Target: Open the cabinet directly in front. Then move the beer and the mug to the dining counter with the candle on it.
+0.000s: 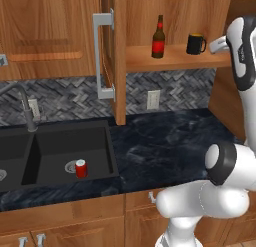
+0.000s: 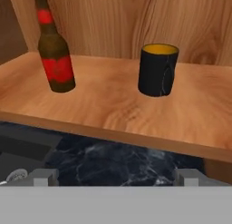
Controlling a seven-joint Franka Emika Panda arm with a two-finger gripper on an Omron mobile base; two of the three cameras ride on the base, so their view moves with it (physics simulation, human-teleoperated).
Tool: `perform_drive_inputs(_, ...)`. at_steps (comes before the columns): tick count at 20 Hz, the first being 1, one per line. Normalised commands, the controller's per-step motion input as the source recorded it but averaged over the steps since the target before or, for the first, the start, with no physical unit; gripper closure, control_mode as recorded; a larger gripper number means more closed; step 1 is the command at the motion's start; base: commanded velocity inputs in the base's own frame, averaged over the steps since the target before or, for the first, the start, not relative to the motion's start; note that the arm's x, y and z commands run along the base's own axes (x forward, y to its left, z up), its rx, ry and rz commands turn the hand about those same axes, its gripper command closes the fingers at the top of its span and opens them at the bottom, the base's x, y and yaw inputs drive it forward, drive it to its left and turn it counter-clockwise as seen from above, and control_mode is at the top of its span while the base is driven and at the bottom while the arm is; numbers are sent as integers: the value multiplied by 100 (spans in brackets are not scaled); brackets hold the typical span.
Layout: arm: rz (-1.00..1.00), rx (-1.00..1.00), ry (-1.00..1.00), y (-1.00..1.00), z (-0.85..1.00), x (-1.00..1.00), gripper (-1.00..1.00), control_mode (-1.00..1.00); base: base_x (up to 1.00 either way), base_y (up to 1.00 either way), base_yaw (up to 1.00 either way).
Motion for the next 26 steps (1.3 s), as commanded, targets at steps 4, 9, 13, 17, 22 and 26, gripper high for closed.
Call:
perform_drive_inputs(4, 1, 0, 5, 0, -21, 43, -100, -100, 0, 0, 0)
perform_drive_inputs(9, 3, 0, 2, -1, -9, 43, -100, -100, 0, 0, 0)
perform_drive_inputs(13, 4, 2, 0, -8, 0, 37, -100, -100, 0, 0, 0)
perform_drive_inputs(17, 4, 3, 0, -24, 0, 22, -100, -100, 0, 0, 0)
perform_drive_inputs(22, 4, 3, 0, -24, 0, 15, -100, -100, 0, 0, 0)
perform_drive_inputs(26, 3, 0, 1, -4, -8, 22, -100, -100, 0, 0, 0)
